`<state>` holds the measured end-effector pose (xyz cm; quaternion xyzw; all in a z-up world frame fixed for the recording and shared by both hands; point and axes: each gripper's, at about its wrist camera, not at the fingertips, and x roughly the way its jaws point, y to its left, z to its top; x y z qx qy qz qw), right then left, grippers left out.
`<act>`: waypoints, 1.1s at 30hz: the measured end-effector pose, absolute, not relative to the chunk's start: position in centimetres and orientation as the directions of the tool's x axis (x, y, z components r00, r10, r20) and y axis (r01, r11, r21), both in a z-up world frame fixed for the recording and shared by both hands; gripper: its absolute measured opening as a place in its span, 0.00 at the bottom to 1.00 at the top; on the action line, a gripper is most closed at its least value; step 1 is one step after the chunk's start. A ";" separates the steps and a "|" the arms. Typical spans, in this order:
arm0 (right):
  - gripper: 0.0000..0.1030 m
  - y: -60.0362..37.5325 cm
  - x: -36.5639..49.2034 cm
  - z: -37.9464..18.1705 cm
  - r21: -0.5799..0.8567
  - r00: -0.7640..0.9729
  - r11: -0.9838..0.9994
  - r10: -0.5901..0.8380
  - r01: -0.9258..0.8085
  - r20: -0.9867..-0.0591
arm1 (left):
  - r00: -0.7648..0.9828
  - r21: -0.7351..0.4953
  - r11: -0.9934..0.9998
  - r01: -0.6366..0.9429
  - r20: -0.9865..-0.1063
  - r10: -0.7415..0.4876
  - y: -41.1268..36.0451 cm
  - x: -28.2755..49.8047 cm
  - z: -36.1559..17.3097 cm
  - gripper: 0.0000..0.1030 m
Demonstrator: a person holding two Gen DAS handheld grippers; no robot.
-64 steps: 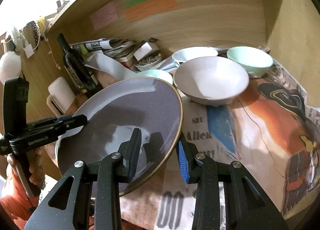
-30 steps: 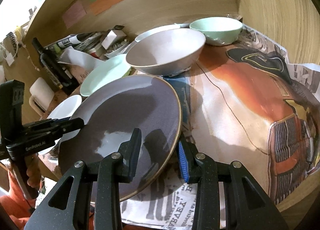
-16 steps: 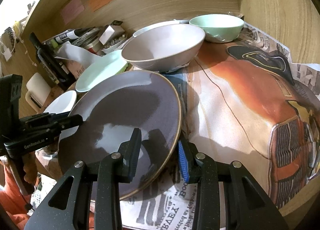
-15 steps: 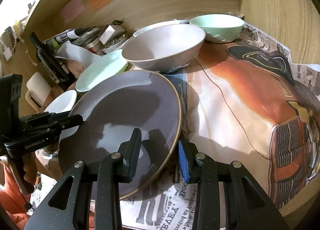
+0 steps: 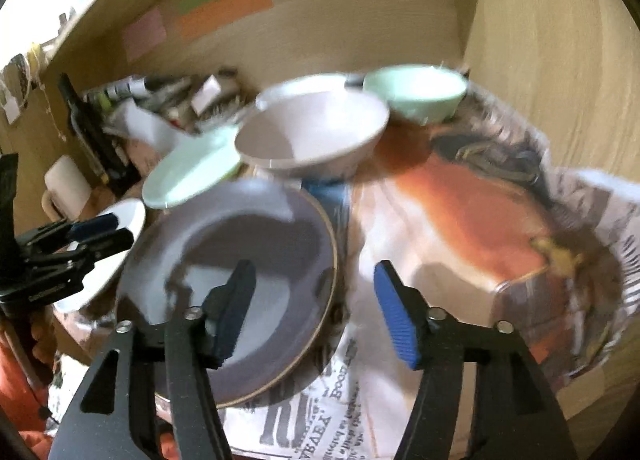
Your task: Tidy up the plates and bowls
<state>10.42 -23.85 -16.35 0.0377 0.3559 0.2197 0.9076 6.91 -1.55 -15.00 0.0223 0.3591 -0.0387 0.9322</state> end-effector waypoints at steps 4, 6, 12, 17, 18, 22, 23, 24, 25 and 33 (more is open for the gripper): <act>0.58 -23.9 9.9 -14.9 0.233 0.671 0.893 0.445 -0.386 -0.593 | 0.789 0.008 0.998 0.055 -0.614 -0.038 -0.2 5.8 -13.2 0.64; 0.59 -23.5 9.7 -14.4 0.233 0.679 0.888 0.454 -0.396 -0.576 | 0.806 0.002 0.999 0.040 -0.591 -0.031 0.5 5.2 -12.5 0.69; 0.68 -21.2 9.3 -13.3 0.233 0.676 0.863 0.498 -0.449 -0.544 | 0.840 -0.001 1.000 -0.024 -0.542 0.020 2.9 3.1 -11.4 0.85; 0.68 -19.0 9.1 -13.0 0.222 0.656 0.839 0.530 -0.497 -0.537 | 0.828 -0.007 0.997 -0.081 -0.557 0.063 5.1 1.8 -12.1 0.85; 0.68 -18.5 9.1 -12.9 0.222 0.648 0.832 0.539 -0.508 -0.538 | 0.824 -0.008 0.996 -0.092 -0.563 0.072 5.5 1.6 -12.3 0.85; 0.68 -16.0 9.1 -12.9 0.207 0.619 0.809 0.562 -0.550 -0.548 | 0.803 -0.021 0.990 -0.139 -0.587 0.100 7.6 0.7 -13.2 0.85; 0.68 -15.2 9.1 -13.0 0.200 0.612 0.803 0.565 -0.561 -0.553 | 0.799 -0.024 0.989 -0.148 -0.591 0.106 8.0 0.5 -13.4 0.85; 0.68 -14.7 9.1 -13.0 0.193 0.608 0.800 0.566 -0.568 -0.557 | 0.795 -0.027 0.987 -0.159 -0.596 0.112 8.6 0.3 -13.6 0.85; 0.68 -13.9 9.1 -13.1 0.184 0.602 0.796 0.566 -0.577 -0.562 | 0.790 -0.031 0.985 -0.171 -0.601 0.119 9.2 0.0 -13.8 0.85; 0.68 -9.1 9.6 -13.8 0.165 0.544 0.762 0.580 -0.627 -0.607 | 0.758 -0.049 0.971 -0.234 -0.634 0.151 13.7 -0.9 -15.3 0.85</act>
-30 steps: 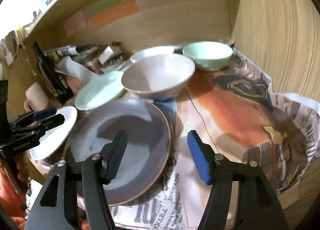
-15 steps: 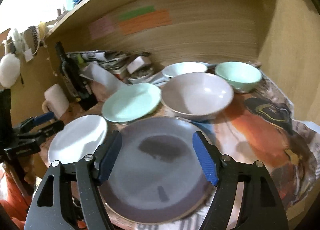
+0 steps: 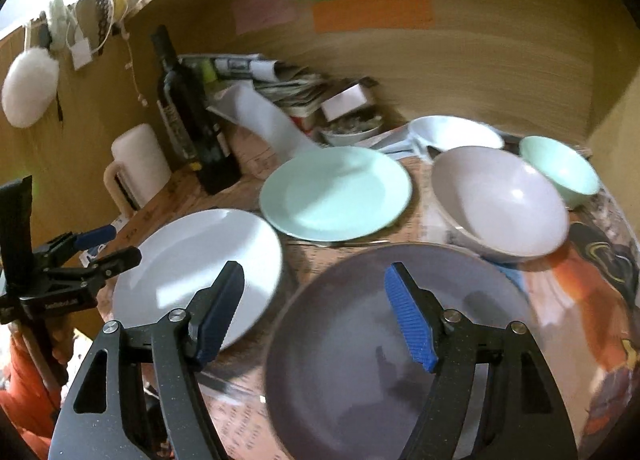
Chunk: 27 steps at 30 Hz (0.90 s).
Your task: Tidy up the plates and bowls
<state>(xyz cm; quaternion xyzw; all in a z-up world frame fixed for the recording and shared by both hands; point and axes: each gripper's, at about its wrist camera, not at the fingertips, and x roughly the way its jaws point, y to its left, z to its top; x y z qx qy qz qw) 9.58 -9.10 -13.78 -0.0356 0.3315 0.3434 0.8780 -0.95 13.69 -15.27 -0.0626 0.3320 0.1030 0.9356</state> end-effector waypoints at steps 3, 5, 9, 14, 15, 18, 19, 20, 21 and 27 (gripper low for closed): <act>0.68 -7.7 10.1 -14.2 0.171 0.514 0.751 0.580 -0.638 -0.632 | 0.745 -0.060 0.970 -0.236 -0.652 0.141 14.9 -1.1 -16.1 0.85; 0.68 -6.6 10.5 -14.6 0.170 0.483 0.741 0.575 -0.650 -0.660 | 0.739 -0.068 0.971 -0.231 -0.661 0.129 15.5 -1.2 -16.7 0.85; 0.56 -5.1 11.2 -15.1 0.158 0.438 0.726 0.557 -0.669 -0.705 | 0.727 -0.087 0.972 -0.218 -0.679 0.103 16.1 -1.0 -17.8 0.82; 0.42 -3.1 11.7 -15.9 0.133 0.386 0.704 0.526 -0.698 -0.758 | 0.718 -0.119 0.973 -0.199 -0.694 0.062 16.9 -1.1 -18.5 0.64; 0.40 -2.8 11.8 -16.0 0.130 0.380 0.702 0.521 -0.701 -0.764 | 0.717 -0.129 0.972 -0.196 -0.695 0.053 17.1 -1.2 -18.6 0.62; 0.30 -1.6 12.6 -16.4 0.115 0.341 0.683 0.494 -0.721 -0.800 | 0.717 -0.149 0.972 -0.182 -0.697 0.028 17.5 -1.4 -18.7 0.53; 0.29 -1.2 12.9 -16.6 0.108 0.329 0.677 0.483 -0.728 -0.812 | 0.716 -0.155 0.971 -0.183 -0.698 0.023 17.7 -1.5 -18.8 0.49; 0.29 -0.9 13.2 -16.8 0.102 0.320 0.673 0.473 -0.733 -0.821 | 0.714 -0.168 0.969 -0.180 -0.700 0.012 17.9 -1.5 -18.8 0.46; 0.28 -0.6 13.5 -17.0 0.091 0.315 0.672 0.458 -0.735 -0.831 | 0.711 -0.185 0.967 -0.174 -0.703 -0.007 18.0 -1.6 -18.9 0.45; 0.22 0.1 14.6 -18.0 0.102 0.276 0.671 0.432 -0.735 -0.859 | 0.706 -0.247 0.960 -0.135 -0.703 -0.081 18.2 -1.8 -19.2 0.35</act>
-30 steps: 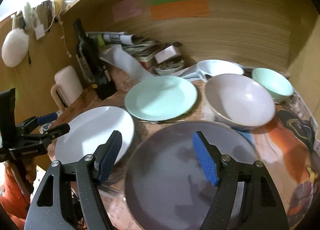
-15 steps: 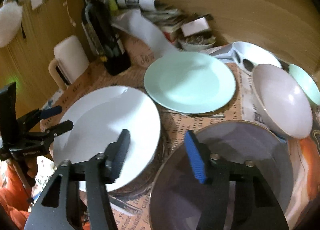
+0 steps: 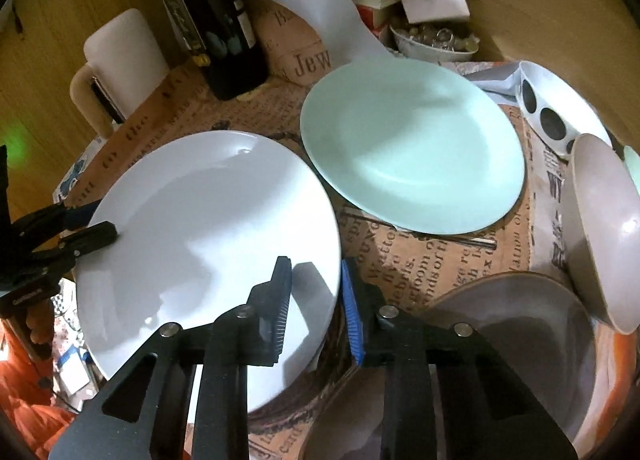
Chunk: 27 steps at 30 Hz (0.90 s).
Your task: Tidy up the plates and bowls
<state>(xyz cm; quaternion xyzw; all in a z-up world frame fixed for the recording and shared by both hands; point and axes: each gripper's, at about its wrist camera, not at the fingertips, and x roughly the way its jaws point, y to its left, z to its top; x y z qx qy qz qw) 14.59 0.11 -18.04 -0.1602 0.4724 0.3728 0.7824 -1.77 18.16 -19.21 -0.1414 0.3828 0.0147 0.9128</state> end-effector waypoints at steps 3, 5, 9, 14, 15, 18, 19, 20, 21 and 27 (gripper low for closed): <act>0.21 0.1 14.6 -18.1 0.105 0.276 0.672 0.435 -0.733 -0.857 | 0.701 -0.258 0.961 -0.102 -0.704 -0.115 17.7 -1.7 -19.2 0.28; 0.21 0.0 14.5 -18.1 0.105 0.280 0.674 0.437 -0.731 -0.855 | 0.700 -0.247 0.964 -0.097 -0.706 -0.110 17.5 -1.6 -19.2 0.27; 0.21 0.0 14.3 -18.1 0.107 0.295 0.686 0.442 -0.720 -0.847 | 0.696 -0.258 0.960 -0.110 -0.710 -0.111 17.8 -1.4 -19.1 0.27; 0.21 0.2 13.9 -18.2 0.116 0.293 0.687 0.449 -0.717 -0.844 | 0.694 -0.239 0.960 -0.148 -0.716 -0.071 18.4 -0.6 -19.0 0.26; 0.21 0.2 13.9 -18.3 0.118 0.293 0.686 0.452 -0.718 -0.843 | 0.694 -0.241 0.958 -0.154 -0.716 -0.069 18.6 -0.4 -19.0 0.27; 0.21 0.2 13.8 -18.3 0.127 0.290 0.683 0.461 -0.719 -0.839 | 0.691 -0.252 0.954 -0.160 -0.719 -0.074 19.2 -0.1 -19.1 0.26; 0.21 0.2 13.8 -18.3 0.129 0.288 0.681 0.464 -0.721 -0.838 | 0.688 -0.252 0.955 -0.158 -0.721 -0.077 19.2 0.0 -19.1 0.26; 0.23 0.1 13.9 -18.4 0.134 0.284 0.680 0.466 -0.721 -0.838 | 0.686 -0.246 0.957 -0.157 -0.724 -0.074 19.1 0.0 -19.1 0.27; 0.25 0.2 13.9 -18.4 0.142 0.274 0.676 0.470 -0.723 -0.839 | 0.686 -0.238 0.959 -0.157 -0.725 -0.068 19.0 -0.2 -19.1 0.27; 0.34 0.7 13.3 -18.9 0.136 0.269 0.657 0.477 -0.741 -0.837 | 0.686 -0.248 0.958 -0.147 -0.723 -0.082 18.7 -1.4 -19.1 0.27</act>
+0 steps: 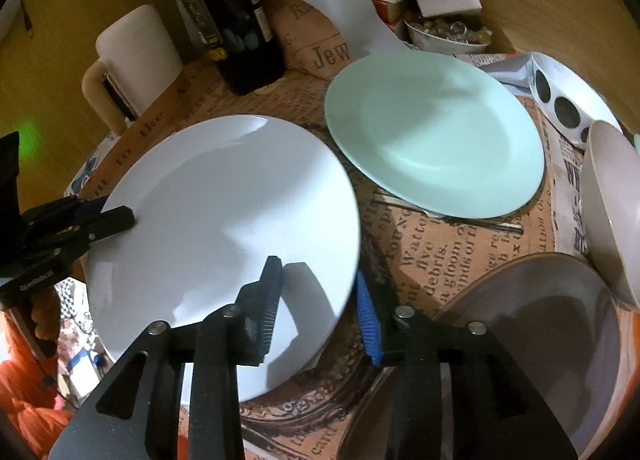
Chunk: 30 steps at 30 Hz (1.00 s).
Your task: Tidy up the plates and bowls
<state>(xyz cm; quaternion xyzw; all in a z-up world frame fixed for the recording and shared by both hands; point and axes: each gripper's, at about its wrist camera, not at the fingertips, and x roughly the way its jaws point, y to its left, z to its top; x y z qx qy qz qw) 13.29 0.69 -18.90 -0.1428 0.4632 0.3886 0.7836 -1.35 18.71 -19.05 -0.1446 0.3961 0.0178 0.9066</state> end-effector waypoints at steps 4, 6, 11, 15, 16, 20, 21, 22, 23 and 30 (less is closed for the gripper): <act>0.32 0.6 13.1 -19.0 0.128 0.285 0.656 0.485 -0.744 -0.827 | 0.682 -0.282 0.951 -0.126 -0.721 -0.123 18.4 -1.8 -19.3 0.27; 0.30 0.5 13.0 -18.9 0.127 0.292 0.659 0.487 -0.741 -0.823 | 0.683 -0.256 0.957 -0.134 -0.724 -0.098 18.0 -1.7 -19.2 0.27; 0.27 0.1 12.5 -18.7 0.137 0.298 0.662 0.500 -0.737 -0.813 | 0.678 -0.245 0.952 -0.181 -0.733 -0.059 18.1 -1.5 -19.0 0.27; 0.26 -0.2 11.8 -18.4 0.141 0.310 0.660 0.517 -0.738 -0.798 | 0.686 -0.236 0.950 -0.203 -0.727 -0.034 18.0 -1.7 -18.6 0.27; 0.26 -0.3 11.8 -18.3 0.147 0.310 0.660 0.524 -0.737 -0.793 | 0.691 -0.234 0.950 -0.205 -0.723 -0.029 17.9 -1.8 -18.4 0.27; 0.26 -0.6 11.6 -17.7 0.162 0.322 0.659 0.549 -0.734 -0.771 | 0.711 -0.204 0.957 -0.204 -0.703 0.002 17.3 -2.4 -17.4 0.27; 0.26 -0.8 11.5 -17.5 0.164 0.326 0.659 0.554 -0.734 -0.766 | 0.718 -0.194 0.959 -0.204 -0.696 0.012 17.2 -2.5 -17.1 0.27; 0.26 -0.9 11.4 -17.3 0.166 0.331 0.658 0.560 -0.734 -0.759 | 0.722 -0.190 0.961 -0.204 -0.691 0.017 17.1 -2.7 -16.9 0.27; 0.26 -1.0 11.3 -17.1 0.167 0.335 0.659 0.565 -0.734 -0.754 | 0.727 -0.185 0.962 -0.203 -0.687 0.021 17.1 -2.7 -16.7 0.27; 0.26 -2.3 10.6 -15.4 0.159 0.378 0.664 0.587 -0.731 -0.716 | 0.756 -0.191 0.963 -0.189 -0.654 0.019 16.3 -2.5 -15.1 0.27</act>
